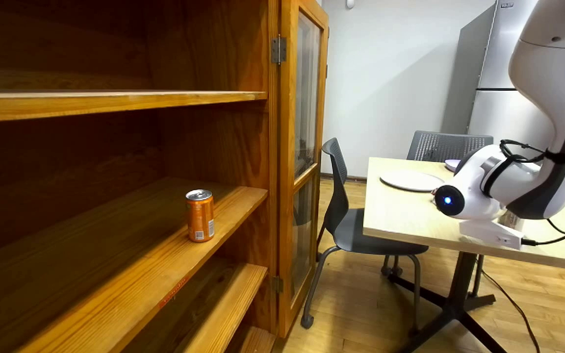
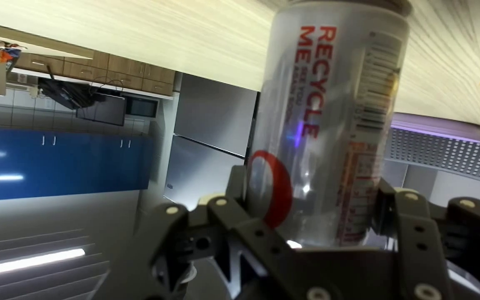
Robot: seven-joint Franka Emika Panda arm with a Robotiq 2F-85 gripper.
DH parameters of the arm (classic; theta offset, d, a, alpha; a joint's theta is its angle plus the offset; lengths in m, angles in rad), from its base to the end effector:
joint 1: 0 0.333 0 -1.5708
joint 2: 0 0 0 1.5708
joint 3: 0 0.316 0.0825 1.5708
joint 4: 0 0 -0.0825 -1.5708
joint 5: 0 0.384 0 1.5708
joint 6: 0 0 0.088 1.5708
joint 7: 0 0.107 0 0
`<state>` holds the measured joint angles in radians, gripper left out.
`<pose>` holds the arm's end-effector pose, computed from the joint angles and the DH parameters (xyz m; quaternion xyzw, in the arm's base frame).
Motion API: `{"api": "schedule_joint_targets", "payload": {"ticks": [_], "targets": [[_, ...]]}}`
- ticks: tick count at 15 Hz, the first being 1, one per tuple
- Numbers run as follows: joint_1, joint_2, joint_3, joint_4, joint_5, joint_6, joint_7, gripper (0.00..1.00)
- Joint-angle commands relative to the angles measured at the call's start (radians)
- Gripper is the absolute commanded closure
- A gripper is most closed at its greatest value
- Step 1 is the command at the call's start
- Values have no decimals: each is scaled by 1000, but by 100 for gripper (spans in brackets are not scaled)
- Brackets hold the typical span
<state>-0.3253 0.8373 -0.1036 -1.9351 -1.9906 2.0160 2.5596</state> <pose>0.5007 -0.2902 0.0530 0.6490 -0.4249 0.4161 0.4745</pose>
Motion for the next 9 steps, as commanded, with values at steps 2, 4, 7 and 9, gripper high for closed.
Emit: {"api": "schedule_joint_targets", "payload": {"ticks": [2,4,7,9], "targets": [[23,-55,6,-40,-14,10,-20,60],[38,-68,10,-55,-16,3,-18,60],[64,-97,17,-82,-14,-7,-15,60],[83,-120,24,-102,-11,-18,-14,60]]}}
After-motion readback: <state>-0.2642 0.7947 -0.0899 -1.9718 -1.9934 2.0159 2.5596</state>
